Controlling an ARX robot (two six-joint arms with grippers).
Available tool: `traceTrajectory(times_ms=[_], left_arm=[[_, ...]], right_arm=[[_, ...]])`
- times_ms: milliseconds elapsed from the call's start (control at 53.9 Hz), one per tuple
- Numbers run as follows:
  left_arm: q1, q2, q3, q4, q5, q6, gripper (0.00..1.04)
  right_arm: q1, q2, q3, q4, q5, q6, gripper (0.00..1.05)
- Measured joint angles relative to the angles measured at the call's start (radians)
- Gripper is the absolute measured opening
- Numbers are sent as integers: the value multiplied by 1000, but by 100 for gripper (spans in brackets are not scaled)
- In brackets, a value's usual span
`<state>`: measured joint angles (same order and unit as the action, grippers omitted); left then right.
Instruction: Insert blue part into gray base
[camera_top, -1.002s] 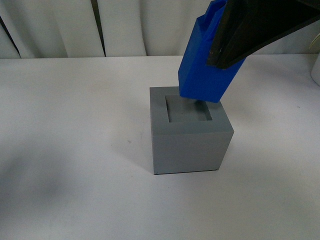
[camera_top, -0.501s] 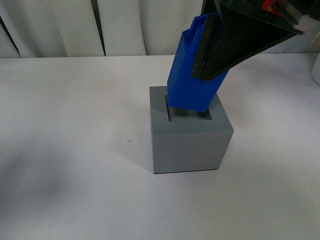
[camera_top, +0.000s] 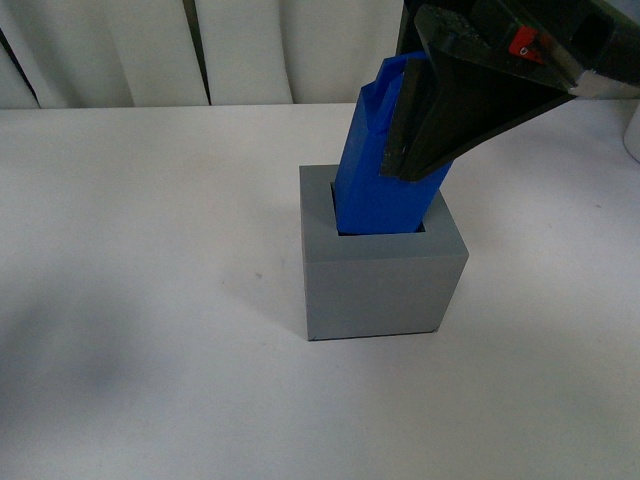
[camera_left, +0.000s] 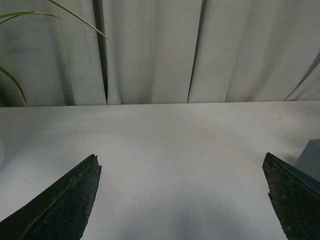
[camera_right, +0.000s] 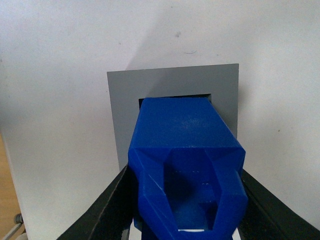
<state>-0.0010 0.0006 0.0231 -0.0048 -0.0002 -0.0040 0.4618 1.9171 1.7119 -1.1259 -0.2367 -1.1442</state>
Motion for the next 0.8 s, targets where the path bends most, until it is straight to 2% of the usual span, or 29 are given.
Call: traceTrajectory(times_ms=[798], left_arm=[[0,0,0,0,0,0,99]], right_arm=[[6,24,11,-38,31,-21,47]])
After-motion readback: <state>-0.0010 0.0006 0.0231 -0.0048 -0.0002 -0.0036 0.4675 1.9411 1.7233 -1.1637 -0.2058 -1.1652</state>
